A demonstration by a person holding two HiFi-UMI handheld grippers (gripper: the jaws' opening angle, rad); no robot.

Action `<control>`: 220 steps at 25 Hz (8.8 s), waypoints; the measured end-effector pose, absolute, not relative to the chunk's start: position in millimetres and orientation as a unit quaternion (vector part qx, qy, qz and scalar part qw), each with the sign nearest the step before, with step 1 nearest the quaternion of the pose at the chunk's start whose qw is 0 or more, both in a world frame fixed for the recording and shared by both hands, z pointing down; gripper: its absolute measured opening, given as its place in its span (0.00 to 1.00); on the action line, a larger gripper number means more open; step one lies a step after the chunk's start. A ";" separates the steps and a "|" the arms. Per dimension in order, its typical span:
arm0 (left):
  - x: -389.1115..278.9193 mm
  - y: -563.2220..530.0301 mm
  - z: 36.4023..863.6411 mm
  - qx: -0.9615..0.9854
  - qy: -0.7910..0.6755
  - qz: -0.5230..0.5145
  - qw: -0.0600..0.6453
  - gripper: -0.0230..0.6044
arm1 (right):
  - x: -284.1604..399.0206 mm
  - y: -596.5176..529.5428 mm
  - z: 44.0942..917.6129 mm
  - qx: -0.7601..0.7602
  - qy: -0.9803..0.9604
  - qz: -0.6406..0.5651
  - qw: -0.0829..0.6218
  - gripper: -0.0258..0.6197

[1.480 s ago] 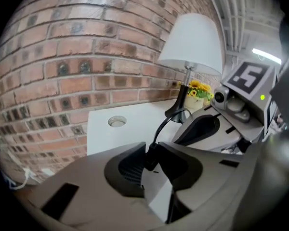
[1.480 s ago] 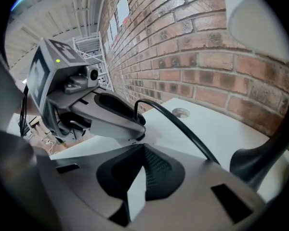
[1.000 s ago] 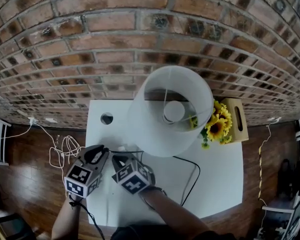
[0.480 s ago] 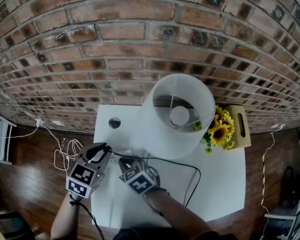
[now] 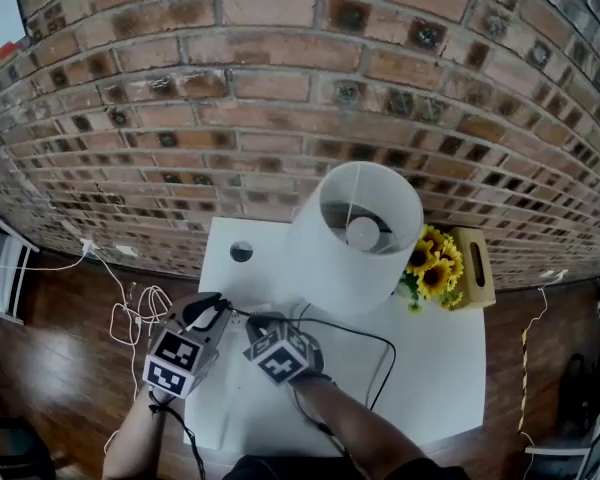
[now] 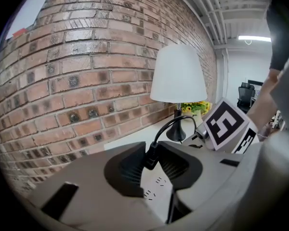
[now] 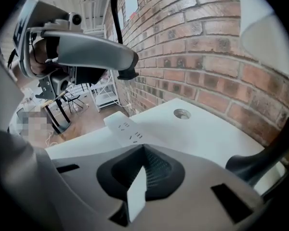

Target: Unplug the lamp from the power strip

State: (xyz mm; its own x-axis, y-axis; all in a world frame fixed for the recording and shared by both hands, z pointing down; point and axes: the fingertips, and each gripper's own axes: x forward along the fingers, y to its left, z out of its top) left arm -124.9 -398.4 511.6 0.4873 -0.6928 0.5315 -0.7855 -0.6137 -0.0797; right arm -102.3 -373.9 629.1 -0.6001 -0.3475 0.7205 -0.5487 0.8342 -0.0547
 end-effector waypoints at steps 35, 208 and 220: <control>-128.1 -308.3 467.7 0.847 -0.454 0.267 0.075 0.19 | -104.1 -251.5 471.8 0.248 -0.938 0.140 0.200 0.04; -203.3 -192.8 347.0 0.764 -0.630 0.127 0.064 0.07 | -128.8 -185.1 350.9 0.048 -0.992 0.098 0.056 0.04; -277.9 -136.6 350.9 0.764 -0.633 0.067 0.104 0.07 | -207.4 -124.1 349.7 0.035 -0.992 0.081 0.089 0.04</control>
